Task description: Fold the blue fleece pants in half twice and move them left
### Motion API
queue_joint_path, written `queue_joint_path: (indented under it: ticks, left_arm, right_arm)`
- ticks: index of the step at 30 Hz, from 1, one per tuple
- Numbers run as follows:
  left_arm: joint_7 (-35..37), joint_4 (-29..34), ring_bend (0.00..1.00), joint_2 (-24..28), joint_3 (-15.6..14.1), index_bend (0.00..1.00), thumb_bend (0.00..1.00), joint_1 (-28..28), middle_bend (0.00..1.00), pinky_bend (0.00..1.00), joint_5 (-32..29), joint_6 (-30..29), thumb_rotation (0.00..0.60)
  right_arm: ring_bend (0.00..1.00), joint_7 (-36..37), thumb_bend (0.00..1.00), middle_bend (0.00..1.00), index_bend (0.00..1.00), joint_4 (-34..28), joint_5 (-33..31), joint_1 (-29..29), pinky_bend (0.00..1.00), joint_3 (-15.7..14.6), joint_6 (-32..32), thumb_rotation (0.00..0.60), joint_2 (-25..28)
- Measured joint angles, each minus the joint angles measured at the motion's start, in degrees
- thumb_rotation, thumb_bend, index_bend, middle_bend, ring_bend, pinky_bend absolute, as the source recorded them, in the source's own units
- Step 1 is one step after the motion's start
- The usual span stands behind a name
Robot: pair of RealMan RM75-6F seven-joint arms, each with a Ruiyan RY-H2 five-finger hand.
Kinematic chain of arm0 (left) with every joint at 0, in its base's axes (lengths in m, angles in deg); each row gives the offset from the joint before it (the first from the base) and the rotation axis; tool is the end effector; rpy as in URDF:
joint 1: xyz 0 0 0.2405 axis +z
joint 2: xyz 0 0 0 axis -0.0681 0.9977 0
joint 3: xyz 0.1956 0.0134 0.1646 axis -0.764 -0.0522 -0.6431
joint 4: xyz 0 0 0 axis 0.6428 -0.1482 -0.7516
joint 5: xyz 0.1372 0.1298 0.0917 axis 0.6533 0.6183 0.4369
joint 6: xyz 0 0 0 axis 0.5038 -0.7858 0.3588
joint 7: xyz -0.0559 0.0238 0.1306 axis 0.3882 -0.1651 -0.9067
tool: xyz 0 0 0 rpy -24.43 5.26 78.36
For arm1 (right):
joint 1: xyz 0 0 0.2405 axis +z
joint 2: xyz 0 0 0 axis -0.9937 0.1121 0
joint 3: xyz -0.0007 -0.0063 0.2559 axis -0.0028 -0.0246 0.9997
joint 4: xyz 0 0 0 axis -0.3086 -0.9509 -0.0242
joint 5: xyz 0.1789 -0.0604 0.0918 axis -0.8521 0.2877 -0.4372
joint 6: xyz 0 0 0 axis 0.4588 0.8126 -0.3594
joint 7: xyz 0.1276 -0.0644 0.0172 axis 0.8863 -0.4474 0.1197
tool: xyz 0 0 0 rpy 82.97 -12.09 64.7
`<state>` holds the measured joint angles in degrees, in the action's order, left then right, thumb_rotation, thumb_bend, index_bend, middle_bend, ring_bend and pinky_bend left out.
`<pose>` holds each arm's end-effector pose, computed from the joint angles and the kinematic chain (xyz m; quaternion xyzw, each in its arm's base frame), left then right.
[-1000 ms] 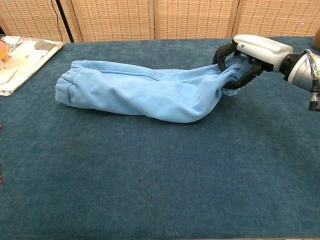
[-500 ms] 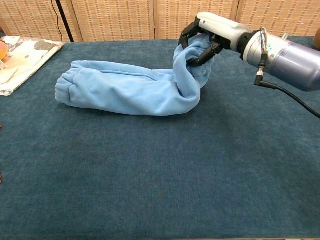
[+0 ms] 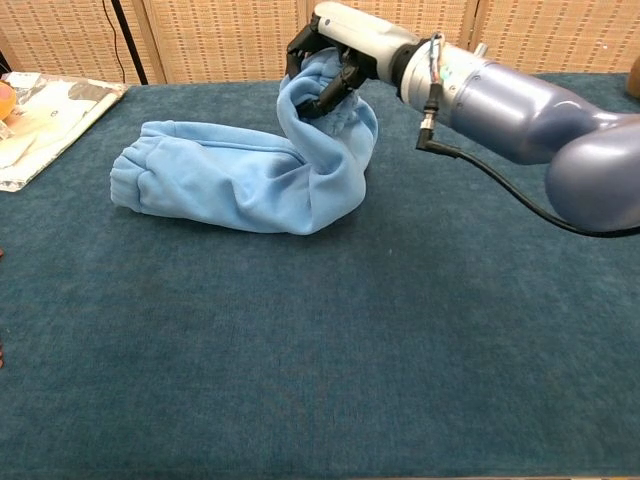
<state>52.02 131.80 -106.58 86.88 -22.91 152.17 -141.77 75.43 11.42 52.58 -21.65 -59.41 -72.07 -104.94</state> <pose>-0.2897 0.2704 0.1778 -0.5891 -0.4667 -0.3832 0.5369 -0.0279 -0.4275 -0.0559 0.6878 -0.3957 0.5447 0.2712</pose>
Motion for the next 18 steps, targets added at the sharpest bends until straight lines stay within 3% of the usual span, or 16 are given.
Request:
queue_joint_path:
  ticks: [8, 18]
  left_arm:
    - [-0.4, -0.2, 0.0, -0.2, 0.0, 0.0, 0.18, -0.4, 0.0, 0.0, -0.3, 0.8, 0.6]
    - [-1.2, -0.7, 0.0, -0.6, 0.1, 0.0, 0.17, -1.2, 0.0, 0.0, -1.6, 2.5, 0.6]
  right_arm:
    - [0.34, -2.6, 0.7, 0.4, 0.66, 8.2, -1.2, 6.2, 0.47, 1.8, 3.2, 0.6, -6.5]
    - [0.34, -3.4, 0.7, 0.41, 0.67, 15.8, -4.7, 14.8, 0.47, 6.5, 6.5, 0.6, -14.5]
